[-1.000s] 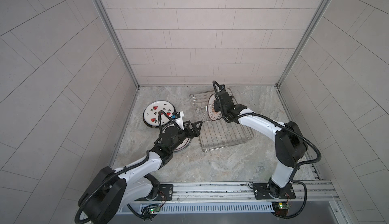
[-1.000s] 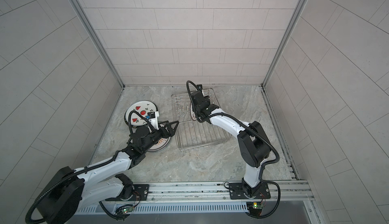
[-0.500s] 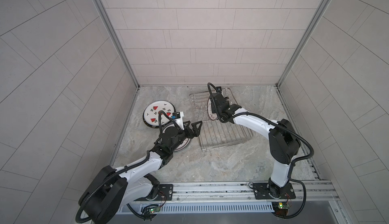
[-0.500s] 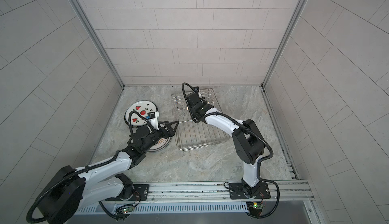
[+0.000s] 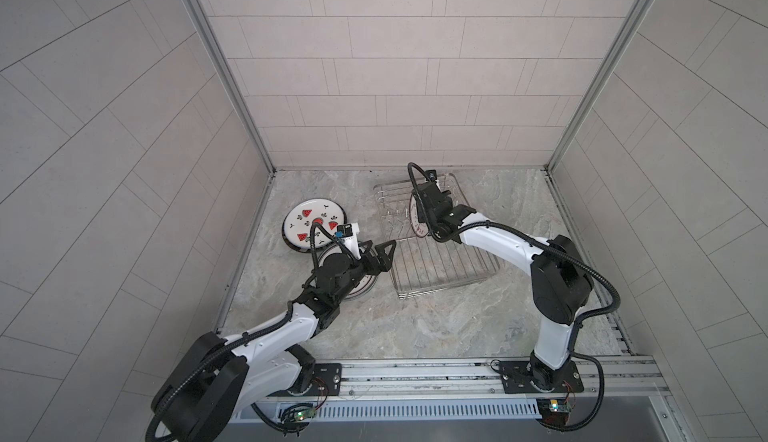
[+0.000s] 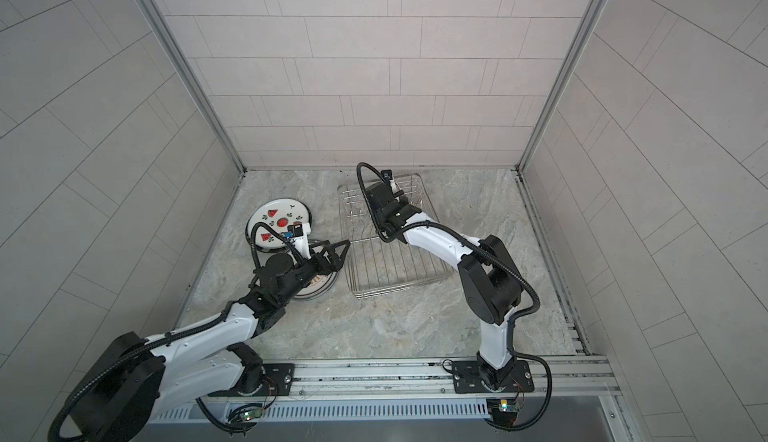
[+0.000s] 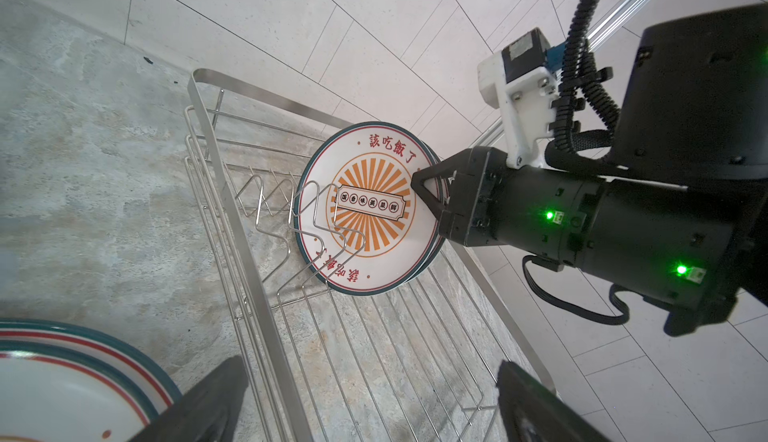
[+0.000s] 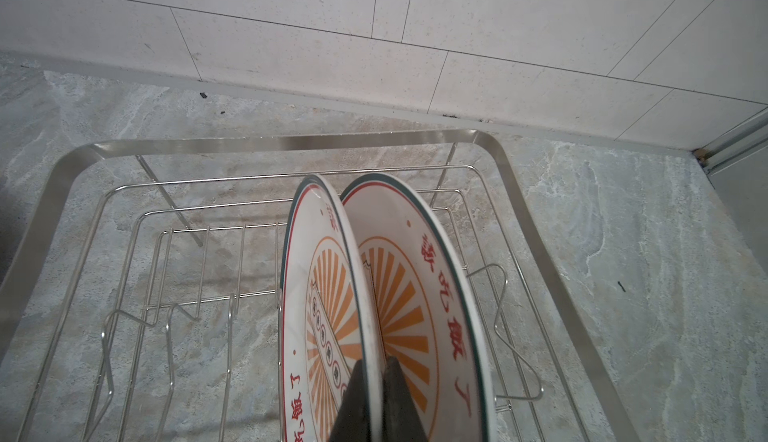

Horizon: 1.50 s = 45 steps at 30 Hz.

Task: Unload the plates from the dish rack
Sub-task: 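Close the right gripper on the plate rim and lift it out of the rack, then bring the sunburst plate toward the left gripper while the left gripper reaches for it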

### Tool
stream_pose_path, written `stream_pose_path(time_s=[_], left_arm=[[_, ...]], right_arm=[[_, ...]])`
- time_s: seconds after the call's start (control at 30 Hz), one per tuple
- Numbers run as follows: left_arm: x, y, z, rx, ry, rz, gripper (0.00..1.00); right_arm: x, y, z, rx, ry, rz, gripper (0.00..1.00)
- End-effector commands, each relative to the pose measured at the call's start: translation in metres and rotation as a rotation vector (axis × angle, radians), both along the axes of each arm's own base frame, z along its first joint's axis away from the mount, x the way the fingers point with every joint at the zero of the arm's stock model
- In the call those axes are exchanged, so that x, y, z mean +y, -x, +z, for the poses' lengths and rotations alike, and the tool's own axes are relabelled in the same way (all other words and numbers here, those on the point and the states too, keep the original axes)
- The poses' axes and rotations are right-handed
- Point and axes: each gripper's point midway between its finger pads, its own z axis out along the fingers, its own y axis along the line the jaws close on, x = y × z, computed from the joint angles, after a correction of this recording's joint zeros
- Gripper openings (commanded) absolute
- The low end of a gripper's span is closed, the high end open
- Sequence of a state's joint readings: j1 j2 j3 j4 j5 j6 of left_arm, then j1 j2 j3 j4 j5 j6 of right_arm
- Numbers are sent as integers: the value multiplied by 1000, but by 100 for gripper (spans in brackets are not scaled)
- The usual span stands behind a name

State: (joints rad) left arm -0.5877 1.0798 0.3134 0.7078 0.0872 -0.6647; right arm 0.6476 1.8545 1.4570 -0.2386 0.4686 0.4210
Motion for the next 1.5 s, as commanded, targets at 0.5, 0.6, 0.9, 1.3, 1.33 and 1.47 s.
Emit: stream_pose_path(time_s=[0.5,0.6,0.9,1.3,1.33,1.47], left_arm=[[-2,13,22,-93,52,-43,100],[-4,18,29,-119,50,-74,100],[-1,26,36,-133,46,-90,100],[-36,32,62,-162,121,-268,100],[-38,32,64,-162,127,-280,100],[-43,36,72,-185,157,-314,100]], right_arm=[[-23,51,119,-259,-81,19,4],[-22,65,126,-267,-133,80,4],[-32,109,128,-244,-305,249,4],[-39,143,130,-202,-610,539,4],[-40,143,129,-197,-629,547,4],[-42,143,132,-192,-755,609,4]])
